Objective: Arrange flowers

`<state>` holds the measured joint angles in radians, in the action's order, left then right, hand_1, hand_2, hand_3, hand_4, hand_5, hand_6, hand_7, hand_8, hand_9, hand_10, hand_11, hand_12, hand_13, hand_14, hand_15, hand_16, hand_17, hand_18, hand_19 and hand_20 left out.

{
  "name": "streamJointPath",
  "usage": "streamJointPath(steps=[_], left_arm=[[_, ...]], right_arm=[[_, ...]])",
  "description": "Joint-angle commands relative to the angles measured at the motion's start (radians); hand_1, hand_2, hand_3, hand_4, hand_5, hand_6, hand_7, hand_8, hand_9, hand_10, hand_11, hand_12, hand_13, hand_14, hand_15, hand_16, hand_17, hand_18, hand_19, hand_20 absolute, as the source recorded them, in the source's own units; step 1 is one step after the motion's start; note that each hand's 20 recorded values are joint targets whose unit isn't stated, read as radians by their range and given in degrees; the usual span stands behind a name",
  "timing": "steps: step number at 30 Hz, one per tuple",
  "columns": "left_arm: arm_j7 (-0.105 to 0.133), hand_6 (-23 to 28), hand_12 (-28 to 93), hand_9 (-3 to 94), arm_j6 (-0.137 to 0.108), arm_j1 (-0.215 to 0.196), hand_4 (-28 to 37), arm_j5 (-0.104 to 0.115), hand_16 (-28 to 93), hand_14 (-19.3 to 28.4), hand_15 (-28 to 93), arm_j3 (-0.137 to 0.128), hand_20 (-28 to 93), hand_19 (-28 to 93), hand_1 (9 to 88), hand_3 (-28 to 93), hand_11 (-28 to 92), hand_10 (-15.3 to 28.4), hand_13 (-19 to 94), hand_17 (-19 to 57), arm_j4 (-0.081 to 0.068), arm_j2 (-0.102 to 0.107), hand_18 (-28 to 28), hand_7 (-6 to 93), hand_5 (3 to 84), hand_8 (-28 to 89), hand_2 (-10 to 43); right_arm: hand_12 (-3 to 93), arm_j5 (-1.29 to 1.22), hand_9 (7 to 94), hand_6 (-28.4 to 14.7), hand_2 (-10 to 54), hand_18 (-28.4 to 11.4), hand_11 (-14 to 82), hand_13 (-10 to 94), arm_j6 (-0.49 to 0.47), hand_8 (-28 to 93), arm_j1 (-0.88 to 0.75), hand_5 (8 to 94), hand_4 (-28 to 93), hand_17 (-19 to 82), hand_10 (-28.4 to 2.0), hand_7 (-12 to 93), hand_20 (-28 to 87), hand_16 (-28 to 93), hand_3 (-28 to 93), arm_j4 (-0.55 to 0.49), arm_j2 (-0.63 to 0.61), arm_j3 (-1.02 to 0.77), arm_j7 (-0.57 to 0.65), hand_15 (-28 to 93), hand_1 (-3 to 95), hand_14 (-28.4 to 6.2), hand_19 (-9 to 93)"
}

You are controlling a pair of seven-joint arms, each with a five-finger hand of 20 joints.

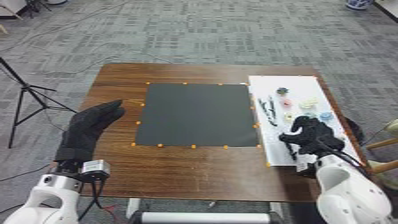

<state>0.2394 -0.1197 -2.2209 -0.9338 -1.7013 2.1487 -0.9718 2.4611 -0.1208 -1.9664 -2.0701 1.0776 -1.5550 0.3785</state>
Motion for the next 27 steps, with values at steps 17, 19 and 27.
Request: streamJointPath(steps=[17,19,27], left_arm=[[-0.027,2.0,12,49.4,0.029,-0.033,-28.0,-0.008,2,17.2,12,-0.021,17,10,21.0,68,18,14.1,38,3.9,0.019,-0.029,12.6,11.7,51.1,-8,-2.0],[-0.029,2.0,12,49.3,0.031,-0.036,-27.9,-0.01,2,17.3,12,-0.025,17,10,21.1,68,18,14.1,38,3.9,0.02,-0.032,12.6,11.7,51.1,-8,-2.0],[-0.059,2.0,12,48.8,0.066,-0.026,-27.7,-0.026,2,17.3,12,-0.021,17,10,21.2,67,18,14.0,38,3.8,0.017,-0.044,12.7,11.5,50.9,-8,-2.0]], right_arm=[[55.0,-0.124,80.5,-6.1,-9.5,-12.4,29.8,90,-0.31,-8,0.009,37.2,-14,61,-11.4,51,43,37,56,0.025,0.008,0.006,0.123,54,55.6,-2.4,93],[58.2,-0.157,80.0,-5.9,-9.5,-12.3,26.7,90,-0.314,-8,-0.003,35.6,-12,60,-11.5,52,43,37,53,0.016,0.011,-0.006,0.128,54,58.1,-2.4,93],[59.3,-0.254,84.5,-4.6,-9.5,-10.9,24.2,92,-0.185,19,-0.021,38.4,-10,63,-9.6,55,39,35,55,0.021,0.019,-0.009,0.111,53,64.2,-1.9,93]])
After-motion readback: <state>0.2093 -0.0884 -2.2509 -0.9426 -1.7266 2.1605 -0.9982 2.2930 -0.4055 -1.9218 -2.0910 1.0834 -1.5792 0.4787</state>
